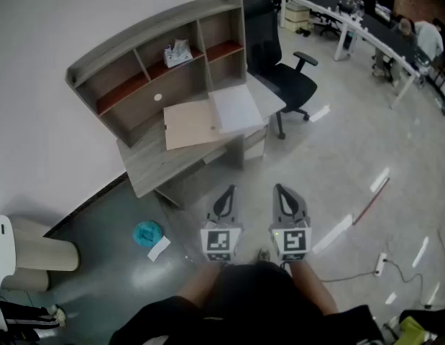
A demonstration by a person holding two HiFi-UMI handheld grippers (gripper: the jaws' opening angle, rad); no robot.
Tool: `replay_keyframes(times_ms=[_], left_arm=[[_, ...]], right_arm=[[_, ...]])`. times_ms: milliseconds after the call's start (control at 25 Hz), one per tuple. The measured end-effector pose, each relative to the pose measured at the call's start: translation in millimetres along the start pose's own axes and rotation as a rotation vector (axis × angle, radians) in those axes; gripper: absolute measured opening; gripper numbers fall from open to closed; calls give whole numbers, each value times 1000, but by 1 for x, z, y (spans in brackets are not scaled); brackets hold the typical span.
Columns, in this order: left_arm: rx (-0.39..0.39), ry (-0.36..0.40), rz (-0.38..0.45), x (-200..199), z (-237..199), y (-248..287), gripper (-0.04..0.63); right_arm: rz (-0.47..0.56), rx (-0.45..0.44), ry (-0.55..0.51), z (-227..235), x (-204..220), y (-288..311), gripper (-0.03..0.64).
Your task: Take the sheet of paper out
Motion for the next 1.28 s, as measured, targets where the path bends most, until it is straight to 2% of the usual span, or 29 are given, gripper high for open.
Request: replay_keyframes(times_ms=[320,480,720,880,1120,1280], left_arm=[[2,9,-12,5,18,8,44],[-16,19,-21,8,23,12,44],[-51,31,-28,11,38,23,44],[-75,42,-32,13,50,28,44],[-118,42,-50,20,61,30,44],[-106,57,-62,22,68,33,44]], right_arm=[[4,-20,7,12,4,-1,16],[25,-42,37,17,4,1,17],[7,-94,20,36,15,2,17],[31,-102,66,50,12,4,17],[2,-151,35,64,32,3,17],[-11,-153,50,68,37,5,17]])
Point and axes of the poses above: the fingertips, and each gripper's own axes: y forward along the fingers, z to its right, x out of its underside, the point moved 3 cm from there along -y, backward along the fingers, and after that the axes turned 11 degrees about z, right-handed, at the moved point
